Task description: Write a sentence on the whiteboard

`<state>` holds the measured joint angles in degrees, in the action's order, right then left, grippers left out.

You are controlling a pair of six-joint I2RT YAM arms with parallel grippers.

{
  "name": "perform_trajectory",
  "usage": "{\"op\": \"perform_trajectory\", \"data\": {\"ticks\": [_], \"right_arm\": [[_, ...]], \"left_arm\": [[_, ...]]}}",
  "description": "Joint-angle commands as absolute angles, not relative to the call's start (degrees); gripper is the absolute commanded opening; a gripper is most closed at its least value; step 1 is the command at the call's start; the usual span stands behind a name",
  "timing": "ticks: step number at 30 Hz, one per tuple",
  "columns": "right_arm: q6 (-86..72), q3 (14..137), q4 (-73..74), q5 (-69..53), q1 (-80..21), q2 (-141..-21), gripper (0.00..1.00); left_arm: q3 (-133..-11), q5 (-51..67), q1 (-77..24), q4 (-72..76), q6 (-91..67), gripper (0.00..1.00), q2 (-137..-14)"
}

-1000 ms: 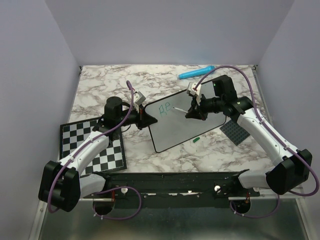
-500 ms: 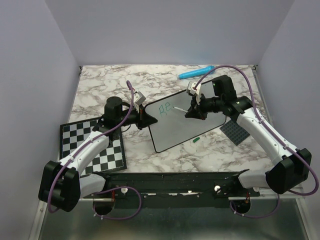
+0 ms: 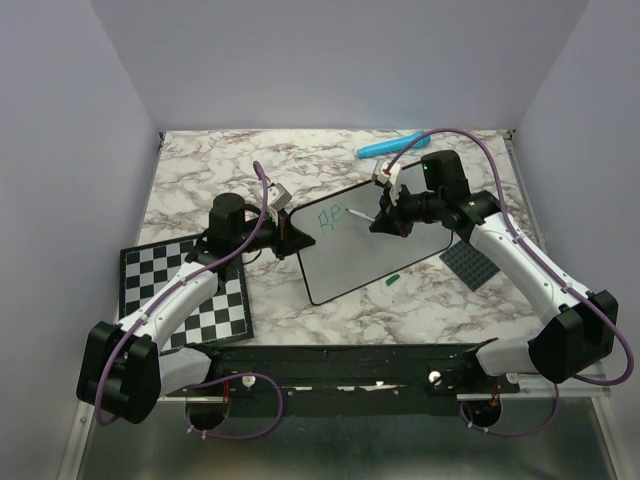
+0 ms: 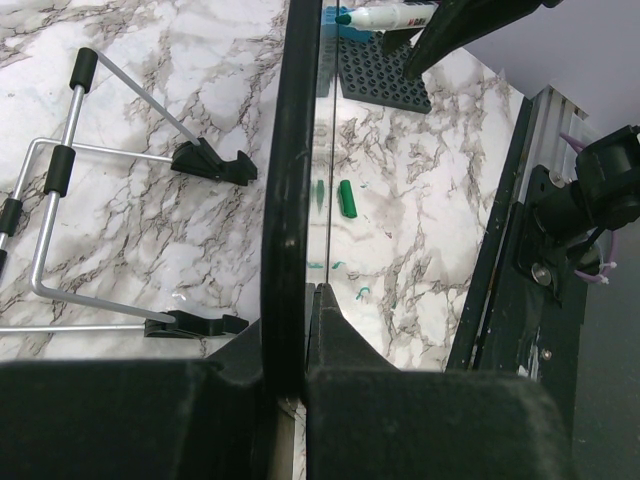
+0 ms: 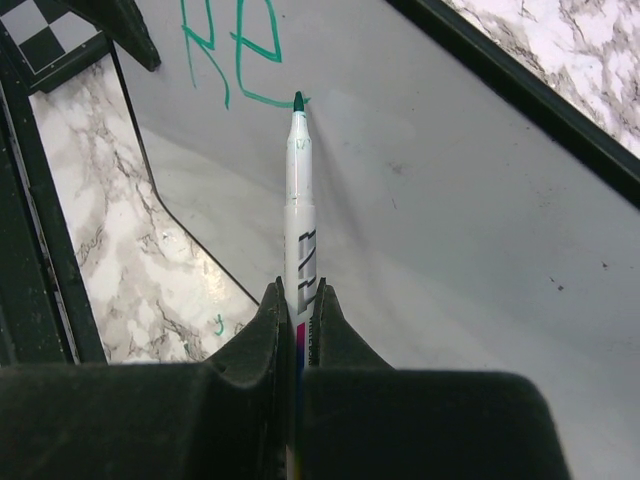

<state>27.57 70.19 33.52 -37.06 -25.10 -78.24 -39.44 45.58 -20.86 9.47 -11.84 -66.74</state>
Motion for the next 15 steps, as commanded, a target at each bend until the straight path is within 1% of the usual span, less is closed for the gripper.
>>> {"op": "perform_trajectory", "data": {"ticks": [1, 8, 15], "right_arm": [[26.1, 70.3, 31.7, -34.8, -24.9, -78.1, 0.0], [24.9, 71.3, 30.9, -34.1, -24.9, -79.4, 0.01], [24.4, 72.8, 31.5, -36.9, -25.0, -80.9, 0.01]], "left_arm": [[-38.1, 38.1, -21.3, 0.1, -4.7, 0.0, -68.1], [-38.0, 38.1, -21.4, 0.1, -4.7, 0.0, -68.1], [-38.1, 38.1, -21.4, 0.1, -4.7, 0.0, -68.0]]}}
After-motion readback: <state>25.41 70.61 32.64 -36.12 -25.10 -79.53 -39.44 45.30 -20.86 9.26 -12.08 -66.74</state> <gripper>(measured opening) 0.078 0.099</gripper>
